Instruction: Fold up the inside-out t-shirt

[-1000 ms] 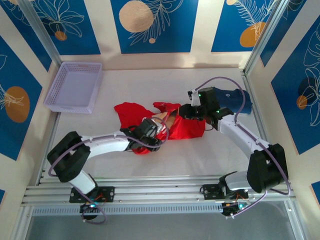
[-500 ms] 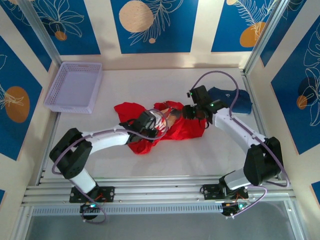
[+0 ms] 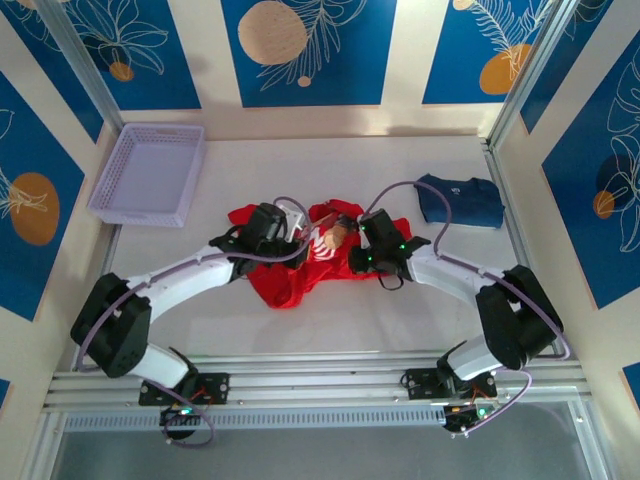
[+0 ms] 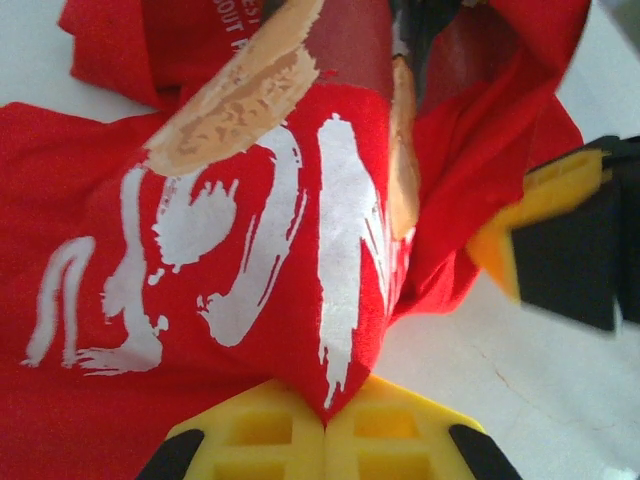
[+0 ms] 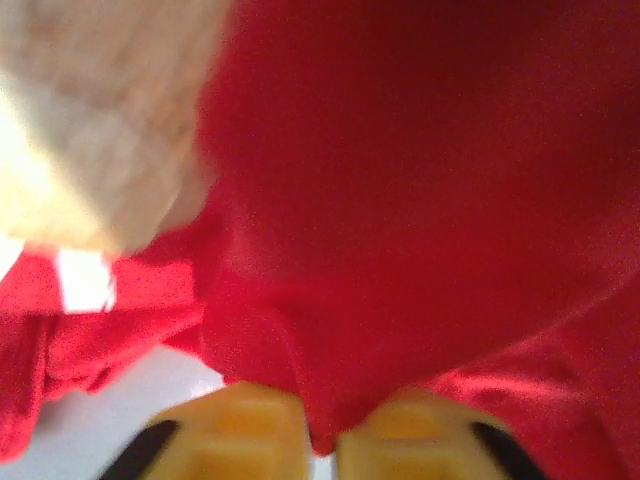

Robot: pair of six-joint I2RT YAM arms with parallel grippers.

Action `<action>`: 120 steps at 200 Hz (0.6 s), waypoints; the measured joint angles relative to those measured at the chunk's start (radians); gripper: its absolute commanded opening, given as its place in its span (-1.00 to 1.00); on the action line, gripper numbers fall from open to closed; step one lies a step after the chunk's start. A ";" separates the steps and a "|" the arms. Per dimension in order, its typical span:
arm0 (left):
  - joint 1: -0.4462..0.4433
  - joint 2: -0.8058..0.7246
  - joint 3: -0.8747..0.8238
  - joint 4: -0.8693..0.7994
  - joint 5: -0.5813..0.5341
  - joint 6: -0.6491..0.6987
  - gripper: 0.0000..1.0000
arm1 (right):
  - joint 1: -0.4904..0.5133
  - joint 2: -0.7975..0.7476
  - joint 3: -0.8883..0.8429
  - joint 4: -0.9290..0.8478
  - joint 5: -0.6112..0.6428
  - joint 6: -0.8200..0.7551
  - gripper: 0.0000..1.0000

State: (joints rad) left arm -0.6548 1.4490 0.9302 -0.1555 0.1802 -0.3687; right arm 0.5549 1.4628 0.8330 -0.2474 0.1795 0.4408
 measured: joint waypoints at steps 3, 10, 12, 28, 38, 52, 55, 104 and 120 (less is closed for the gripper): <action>0.005 -0.007 0.000 -0.003 0.000 -0.001 -1.00 | -0.006 -0.005 0.007 -0.005 0.002 -0.011 -1.00; 0.020 -0.033 0.000 -0.013 0.004 -0.005 -1.00 | -0.022 -0.022 0.019 -0.017 0.005 -0.016 -1.00; 0.023 -0.038 0.000 -0.015 0.004 -0.007 -1.00 | -0.025 -0.026 0.021 -0.020 0.006 -0.019 -1.00; 0.056 -0.110 0.003 -0.043 0.008 -0.018 -1.00 | -0.064 -0.130 0.031 -0.067 -0.004 -0.045 -1.00; 0.072 -0.153 0.018 -0.067 0.010 -0.019 -1.00 | -0.089 -0.214 0.037 -0.100 -0.021 -0.059 -1.00; 0.091 -0.199 0.053 -0.102 0.009 -0.019 -1.00 | -0.128 -0.333 0.069 -0.148 -0.065 -0.079 -1.00; 0.095 -0.207 0.061 -0.109 0.006 -0.019 -1.00 | -0.135 -0.353 0.079 -0.156 -0.074 -0.082 -1.00; 0.177 -0.260 0.203 -0.229 -0.036 -0.011 -1.00 | -0.188 -0.459 0.261 -0.265 -0.210 -0.148 -1.00; 0.190 -0.258 0.238 -0.256 -0.067 0.000 -1.00 | -0.193 -0.457 0.272 -0.291 -0.255 -0.163 -1.00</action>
State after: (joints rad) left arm -0.4652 1.1908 1.1687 -0.4110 0.1135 -0.3687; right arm 0.3614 1.0054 1.1053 -0.5385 -0.0753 0.2779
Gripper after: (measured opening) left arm 0.036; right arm 0.057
